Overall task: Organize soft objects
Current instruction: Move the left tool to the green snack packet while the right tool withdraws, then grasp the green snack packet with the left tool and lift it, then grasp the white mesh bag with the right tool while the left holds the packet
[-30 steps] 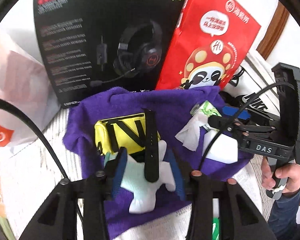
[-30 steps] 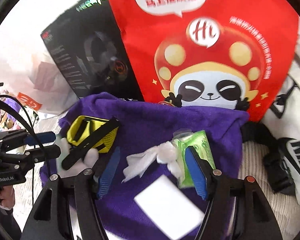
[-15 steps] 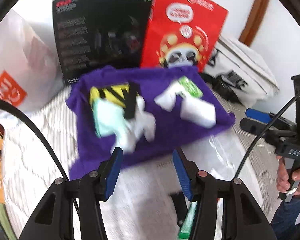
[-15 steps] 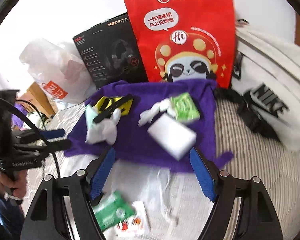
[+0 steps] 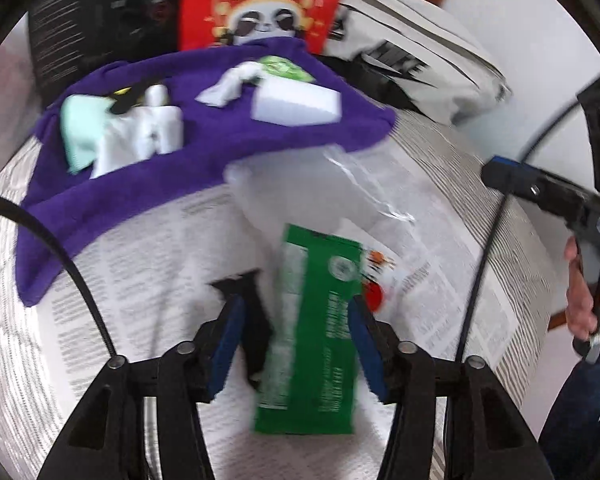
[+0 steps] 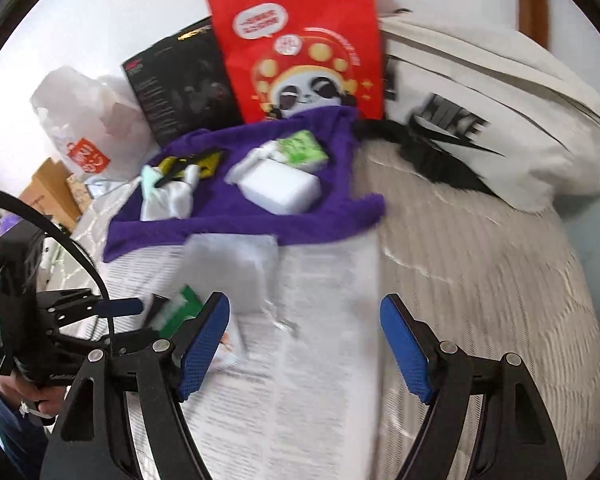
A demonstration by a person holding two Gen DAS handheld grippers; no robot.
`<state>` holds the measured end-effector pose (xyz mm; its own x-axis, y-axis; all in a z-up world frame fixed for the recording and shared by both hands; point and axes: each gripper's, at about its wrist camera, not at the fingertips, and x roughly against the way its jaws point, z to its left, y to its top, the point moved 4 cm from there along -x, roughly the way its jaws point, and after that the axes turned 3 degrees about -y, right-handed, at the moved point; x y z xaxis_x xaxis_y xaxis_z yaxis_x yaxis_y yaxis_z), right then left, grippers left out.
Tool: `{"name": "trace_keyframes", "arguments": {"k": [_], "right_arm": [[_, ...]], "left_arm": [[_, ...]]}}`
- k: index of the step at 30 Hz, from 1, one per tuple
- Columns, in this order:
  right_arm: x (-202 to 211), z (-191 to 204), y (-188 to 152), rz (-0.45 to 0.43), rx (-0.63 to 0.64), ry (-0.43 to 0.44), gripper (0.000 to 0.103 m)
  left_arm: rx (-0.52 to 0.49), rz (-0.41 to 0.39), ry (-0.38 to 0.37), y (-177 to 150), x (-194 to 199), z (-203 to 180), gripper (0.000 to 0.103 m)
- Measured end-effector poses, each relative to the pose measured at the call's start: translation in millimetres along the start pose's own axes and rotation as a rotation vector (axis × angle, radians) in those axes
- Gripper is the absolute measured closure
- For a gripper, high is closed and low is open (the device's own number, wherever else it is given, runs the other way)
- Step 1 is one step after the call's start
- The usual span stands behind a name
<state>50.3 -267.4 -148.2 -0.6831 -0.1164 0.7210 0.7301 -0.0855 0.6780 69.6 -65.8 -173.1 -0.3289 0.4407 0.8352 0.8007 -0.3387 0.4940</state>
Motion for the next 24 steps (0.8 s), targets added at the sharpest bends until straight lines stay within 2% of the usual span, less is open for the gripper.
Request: {"name": "trace_keyframes", "arguments": {"k": [3,6,8,9,10,12,13,16,20,22,24], "right_arm": [[3.1,-16.0,-5.6,0.004,-0.028,-0.030,0.025],[4.8,-27.3,-9.6,0.004,-0.050,-0.041,0.025],[4.9,-30.7,-11.1,0.004,-0.057,-0.039,0.025],[3.6,-32.4,-12.2,0.010,-0.060,-0.043,0.025],[2.9,-33.3,-12.8,0.013,-0.061,-0.045,0.025],[1.7,-34.4,-14.4,0.015,-0.062,-0.043,0.025],[1.2,-33.9,-15.0,0.017,-0.063,-0.038,0.025],[-0.5,-30.2,-15.5,0.018,-0.062,-0.020,0.025],[-9.2,-19.9,-16.3,0.035,-0.045,0.005,0.025],[-15.7,-10.7,-17.0,0.048,-0.029,0.027,0.025],[-21.4,-0.7,-17.6,0.060,-0.012,0.046,0.025]], "left_arm": [[-0.076,0.020,0.013,-5.1,-6.9,-16.9,0.040],[-0.162,0.045,0.105,-9.2,-19.4,-28.8,0.040],[-0.200,0.030,0.144,-10.6,-22.4,-33.1,0.039],[-0.217,0.021,0.156,-10.9,-23.8,-34.7,0.041],[-0.220,0.020,0.162,-11.0,-24.1,-34.8,0.051],[-0.222,0.008,0.175,-10.2,-22.4,-33.4,0.067],[-0.221,0.003,0.184,-9.2,-20.8,-31.1,0.070],[-0.170,-0.003,0.104,-8.5,-14.0,-22.5,0.072],[-0.094,-0.050,0.075,-4.7,-1.9,-7.8,0.072],[-0.072,-0.062,0.097,-4.1,4.8,-0.5,0.072],[-0.060,-0.062,0.150,-6.8,11.3,11.4,0.072]]}}
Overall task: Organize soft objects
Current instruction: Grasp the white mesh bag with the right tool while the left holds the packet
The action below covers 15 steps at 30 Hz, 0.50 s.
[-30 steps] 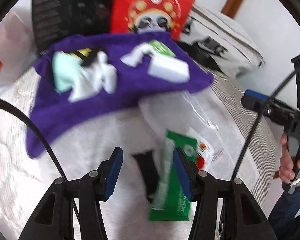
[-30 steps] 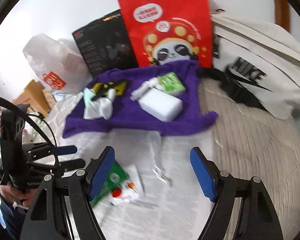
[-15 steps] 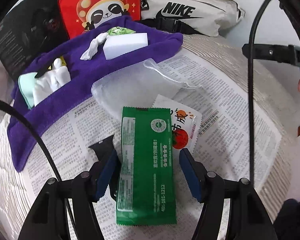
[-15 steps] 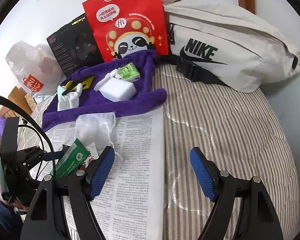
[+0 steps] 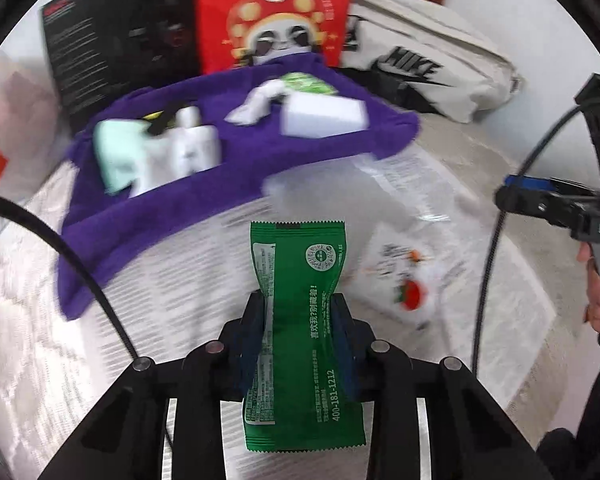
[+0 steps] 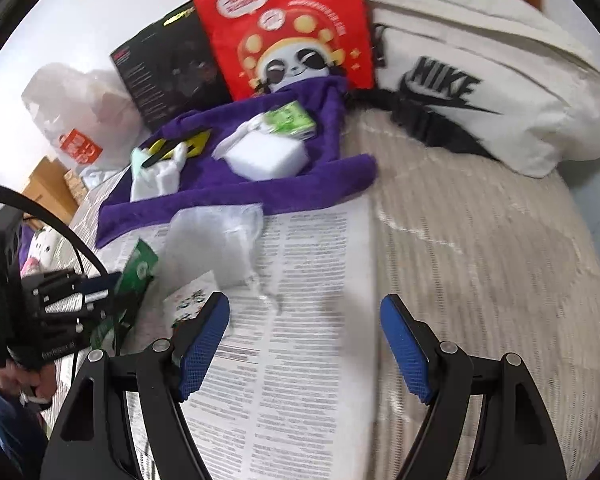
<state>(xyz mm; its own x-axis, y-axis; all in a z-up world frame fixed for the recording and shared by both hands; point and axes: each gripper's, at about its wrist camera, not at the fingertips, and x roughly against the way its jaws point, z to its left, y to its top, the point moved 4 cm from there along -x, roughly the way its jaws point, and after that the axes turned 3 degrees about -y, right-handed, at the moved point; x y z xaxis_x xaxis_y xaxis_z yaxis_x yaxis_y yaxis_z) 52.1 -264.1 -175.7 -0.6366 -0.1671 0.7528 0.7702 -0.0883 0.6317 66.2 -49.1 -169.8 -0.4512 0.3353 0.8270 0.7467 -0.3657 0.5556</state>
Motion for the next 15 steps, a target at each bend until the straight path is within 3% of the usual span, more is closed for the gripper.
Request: {"name": "trace_keyframes", "arguments": {"k": [5,8,12,15], "right_arm": [[-25.8,29.5,7.6,0.027,0.061,0.060,0.025],[-48.1,47.2,19.7,0.040,0.112,0.045,0.024],[-74.2,71.0,31.5,0.041,0.170,0.039,0.016],[-91.1,85.2,33.3,0.071,0.200,0.011,0.015]], "left_arm": [[0.087,0.023,0.082,-15.0,3.3,37.2,0.071],[0.141,0.023,0.117,-23.3,1.6,56.3,0.071],[0.177,0.007,0.094,-29.3,4.6,64.9,0.070],[0.192,-0.005,0.066,-33.9,8.7,67.4,0.070]]}}
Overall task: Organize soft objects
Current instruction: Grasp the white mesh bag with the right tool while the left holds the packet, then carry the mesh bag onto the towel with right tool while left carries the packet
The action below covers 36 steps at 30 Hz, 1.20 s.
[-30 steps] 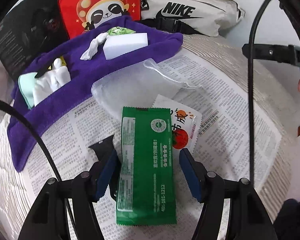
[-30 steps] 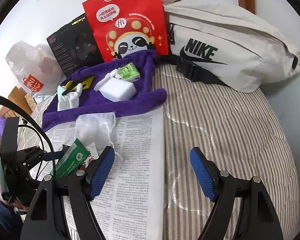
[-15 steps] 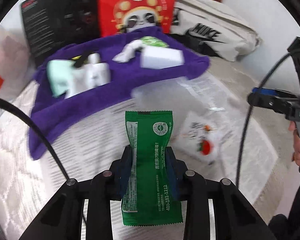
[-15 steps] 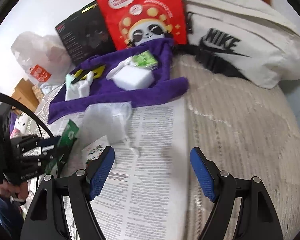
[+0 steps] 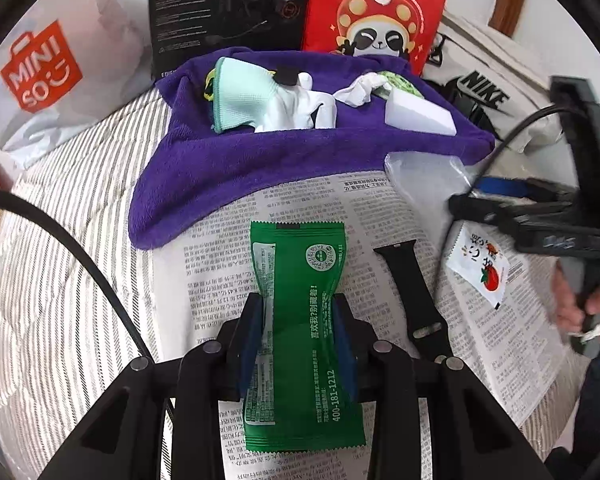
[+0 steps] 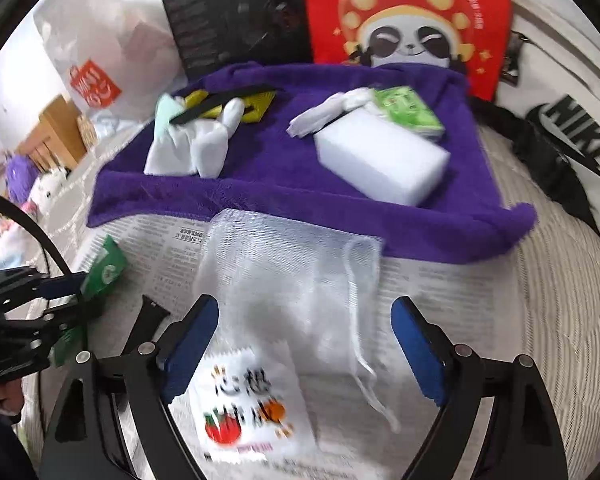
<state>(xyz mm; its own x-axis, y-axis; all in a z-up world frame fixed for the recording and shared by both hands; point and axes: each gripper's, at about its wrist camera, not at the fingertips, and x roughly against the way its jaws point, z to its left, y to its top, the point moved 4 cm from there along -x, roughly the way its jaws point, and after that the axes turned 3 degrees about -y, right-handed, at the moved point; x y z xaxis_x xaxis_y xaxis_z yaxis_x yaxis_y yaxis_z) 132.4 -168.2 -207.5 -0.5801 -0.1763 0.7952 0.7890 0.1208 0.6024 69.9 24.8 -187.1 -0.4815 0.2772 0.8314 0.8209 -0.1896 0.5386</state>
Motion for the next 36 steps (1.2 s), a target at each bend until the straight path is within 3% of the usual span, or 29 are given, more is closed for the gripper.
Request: {"name": "trace_keyframes", "arguments": {"k": [6,10,16,19,21,22,23,24,28,36], "right_arm": [[-12.1,14.6,4.5,0.011,-0.013,-0.022,0.000],[-21.1,24.7,5.9,0.008,0.034,-0.101,0.000],[-22.4,26.1,5.9,-0.006,0.052,-0.108,0.001],[-17.8,22.8,5.6,-0.020,0.066,-0.101,0.018],[-12.1,19.4,6.2,-0.026,0.066,-0.096,0.048],[-11.1,18.8,7.5,-0.025,0.066,-0.093,0.059],[-8.8,15.0,8.1,-0.022,0.062,-0.088,0.077],[-8.1,12.6,8.3,-0.014,0.057,-0.078,0.085],[-7.8,-2.5,10.4,0.002,-0.004,0.002,0.091],[9.1,-9.1,7.7,-0.013,-0.046,0.054,0.091]], "left_arm": [[0.037,-0.014,-0.059,-0.9,1.9,5.8,0.069],[0.041,-0.020,-0.078,-1.2,2.0,7.4,0.069],[0.052,-0.026,-0.088,-1.5,2.9,8.3,0.068],[0.048,-0.028,-0.086,-1.9,3.0,7.4,0.067],[0.054,-0.029,-0.087,-1.5,3.1,8.1,0.067],[0.055,-0.029,-0.086,-1.1,2.9,8.2,0.067],[0.054,-0.029,-0.085,-1.0,2.9,8.0,0.067],[0.053,-0.029,-0.084,-1.3,3.1,7.8,0.067],[0.057,-0.034,-0.084,-1.7,2.7,7.7,0.067],[0.085,-0.042,-0.100,-1.4,5.7,11.5,0.068]]}}
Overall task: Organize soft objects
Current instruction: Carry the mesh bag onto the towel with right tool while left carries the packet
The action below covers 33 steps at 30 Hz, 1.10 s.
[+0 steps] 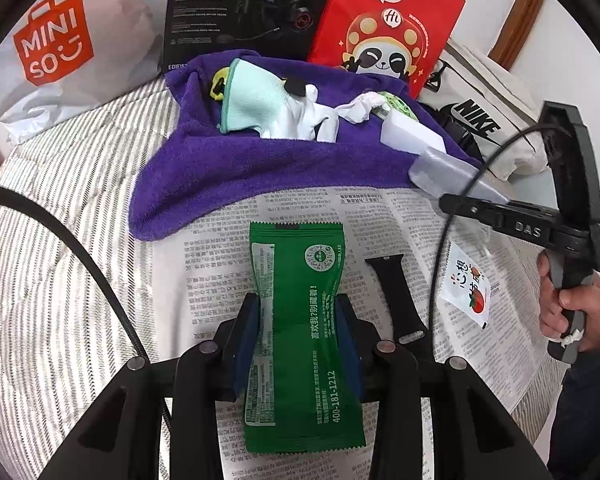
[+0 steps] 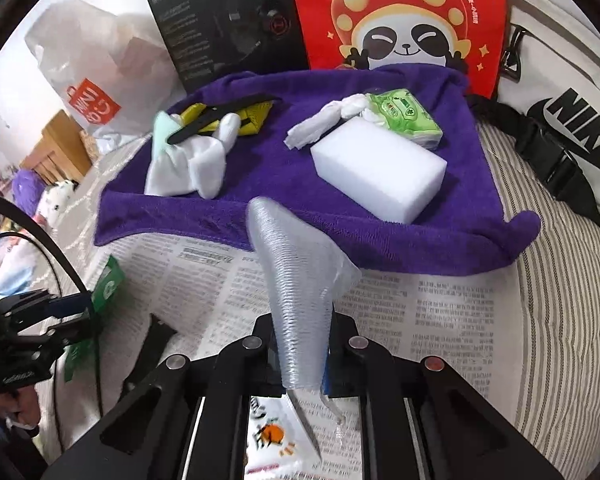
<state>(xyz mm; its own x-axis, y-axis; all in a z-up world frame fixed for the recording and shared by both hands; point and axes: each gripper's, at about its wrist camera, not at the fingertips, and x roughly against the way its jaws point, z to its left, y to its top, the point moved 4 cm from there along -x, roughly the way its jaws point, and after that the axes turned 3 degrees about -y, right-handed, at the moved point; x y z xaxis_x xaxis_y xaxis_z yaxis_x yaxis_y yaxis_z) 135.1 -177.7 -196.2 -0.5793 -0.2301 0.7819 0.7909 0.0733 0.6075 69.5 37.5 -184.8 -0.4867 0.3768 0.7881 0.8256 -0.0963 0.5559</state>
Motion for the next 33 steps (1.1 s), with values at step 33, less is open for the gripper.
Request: {"name": "trace_keyframes", "arguments": {"k": [33], "right_arm": [[22.0,15.6,70.5,-0.082,0.097,0.061,0.091]], "left_arm": [[-0.064,-0.083,0.026,104.2,12.9,1.5,0.068]]}}
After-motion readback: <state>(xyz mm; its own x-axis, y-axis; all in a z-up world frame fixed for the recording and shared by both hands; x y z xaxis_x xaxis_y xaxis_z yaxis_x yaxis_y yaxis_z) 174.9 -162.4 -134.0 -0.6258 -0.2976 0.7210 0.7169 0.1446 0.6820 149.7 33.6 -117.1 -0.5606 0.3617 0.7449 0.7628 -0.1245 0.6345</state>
